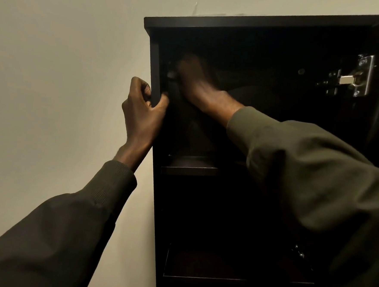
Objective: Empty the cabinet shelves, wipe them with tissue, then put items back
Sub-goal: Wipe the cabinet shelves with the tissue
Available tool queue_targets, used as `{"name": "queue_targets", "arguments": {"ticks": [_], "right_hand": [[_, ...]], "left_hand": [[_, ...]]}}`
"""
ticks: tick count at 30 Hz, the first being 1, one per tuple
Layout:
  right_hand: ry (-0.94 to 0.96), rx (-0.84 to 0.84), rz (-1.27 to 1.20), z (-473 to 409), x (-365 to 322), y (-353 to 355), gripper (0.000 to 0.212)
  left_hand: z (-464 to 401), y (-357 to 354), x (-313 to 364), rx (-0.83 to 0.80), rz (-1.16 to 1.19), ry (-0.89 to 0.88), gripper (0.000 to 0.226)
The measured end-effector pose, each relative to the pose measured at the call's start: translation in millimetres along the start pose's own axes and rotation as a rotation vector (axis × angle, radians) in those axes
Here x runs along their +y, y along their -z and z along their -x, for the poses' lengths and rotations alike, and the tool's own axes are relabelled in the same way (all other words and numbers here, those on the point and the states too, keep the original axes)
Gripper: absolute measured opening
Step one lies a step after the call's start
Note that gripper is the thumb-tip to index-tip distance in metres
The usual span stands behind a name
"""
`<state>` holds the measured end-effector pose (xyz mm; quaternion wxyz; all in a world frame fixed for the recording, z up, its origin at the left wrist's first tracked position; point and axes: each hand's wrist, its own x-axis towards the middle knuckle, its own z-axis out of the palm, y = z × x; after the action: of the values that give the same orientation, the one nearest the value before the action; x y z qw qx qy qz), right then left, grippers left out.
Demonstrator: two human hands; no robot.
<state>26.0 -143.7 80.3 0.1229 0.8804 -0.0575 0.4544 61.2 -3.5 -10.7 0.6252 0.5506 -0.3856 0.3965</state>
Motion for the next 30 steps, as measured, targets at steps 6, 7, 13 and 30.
{"name": "queue_targets", "arguments": {"ticks": [6, 7, 13, 30], "right_hand": [[0.168, -0.112, 0.034, 49, -6, -3, 0.032], [0.176, -0.147, 0.016, 59, -8, -6, 0.029], [0.181, -0.278, 0.018, 95, -38, -21, 0.029], [-0.235, -0.653, -0.578, 123, 16, 88, 0.029]], "left_hand": [[0, -1, 0, 0.025, 0.015, 0.006, 0.032], [1, -1, 0, 0.032, 0.02, 0.014, 0.032], [1, -1, -2, 0.036, 0.015, 0.039, 0.029], [3, 4, 6, -0.013, 0.011, 0.046, 0.031]]}}
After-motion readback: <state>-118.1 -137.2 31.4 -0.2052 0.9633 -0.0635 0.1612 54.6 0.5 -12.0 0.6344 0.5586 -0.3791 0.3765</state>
